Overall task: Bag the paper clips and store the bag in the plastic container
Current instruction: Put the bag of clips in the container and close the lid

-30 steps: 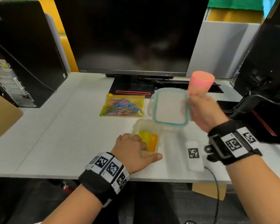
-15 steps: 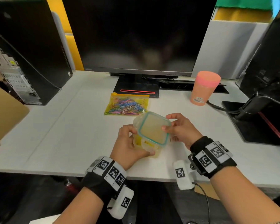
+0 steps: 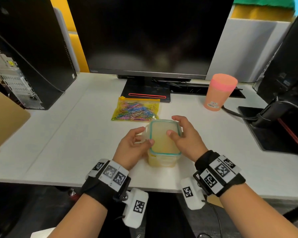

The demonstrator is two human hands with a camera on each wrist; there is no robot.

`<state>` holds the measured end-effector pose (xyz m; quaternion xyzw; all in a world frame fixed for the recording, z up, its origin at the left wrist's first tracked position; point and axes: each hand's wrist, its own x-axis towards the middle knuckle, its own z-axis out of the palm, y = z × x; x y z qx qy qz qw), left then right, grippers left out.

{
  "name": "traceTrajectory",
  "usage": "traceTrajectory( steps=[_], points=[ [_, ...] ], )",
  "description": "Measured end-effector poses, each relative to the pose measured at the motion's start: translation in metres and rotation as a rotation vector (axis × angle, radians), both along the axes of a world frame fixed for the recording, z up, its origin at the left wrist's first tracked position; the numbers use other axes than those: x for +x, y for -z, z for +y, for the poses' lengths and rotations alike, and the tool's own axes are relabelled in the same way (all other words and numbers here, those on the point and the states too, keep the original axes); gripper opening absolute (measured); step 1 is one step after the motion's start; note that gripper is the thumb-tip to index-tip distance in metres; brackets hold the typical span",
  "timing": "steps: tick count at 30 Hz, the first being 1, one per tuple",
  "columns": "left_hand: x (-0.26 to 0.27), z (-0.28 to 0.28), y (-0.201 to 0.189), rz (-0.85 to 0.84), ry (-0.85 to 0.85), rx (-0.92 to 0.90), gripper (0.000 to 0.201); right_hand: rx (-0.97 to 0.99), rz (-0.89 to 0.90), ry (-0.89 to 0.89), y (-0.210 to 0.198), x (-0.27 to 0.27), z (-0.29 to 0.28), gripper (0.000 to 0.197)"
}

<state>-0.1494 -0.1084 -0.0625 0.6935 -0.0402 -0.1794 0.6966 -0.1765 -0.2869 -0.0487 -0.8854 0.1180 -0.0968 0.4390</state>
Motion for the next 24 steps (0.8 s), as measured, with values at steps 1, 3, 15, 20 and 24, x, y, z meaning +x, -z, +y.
traceTrajectory(
  steps=[1,3,15,20,24],
  points=[
    [0.002,-0.001,-0.001,0.012,-0.024,0.016,0.058,-0.033,0.004,-0.004,0.000,0.000,0.002,0.049],
    [0.006,-0.004,-0.003,0.087,-0.033,0.017,0.055,-0.090,0.066,-0.012,-0.001,0.000,0.005,0.052],
    [0.012,-0.004,-0.010,0.299,0.042,-0.001,0.017,0.205,0.212,-0.017,0.003,0.005,0.007,0.053],
    [0.016,-0.007,-0.021,0.247,-0.008,0.059,0.049,-0.062,0.203,-0.068,0.000,0.004,0.014,0.061],
    [0.015,-0.010,-0.028,-0.251,-0.045,0.634,0.064,0.043,0.146,-0.079,0.006,0.003,0.015,0.063]
  ],
)
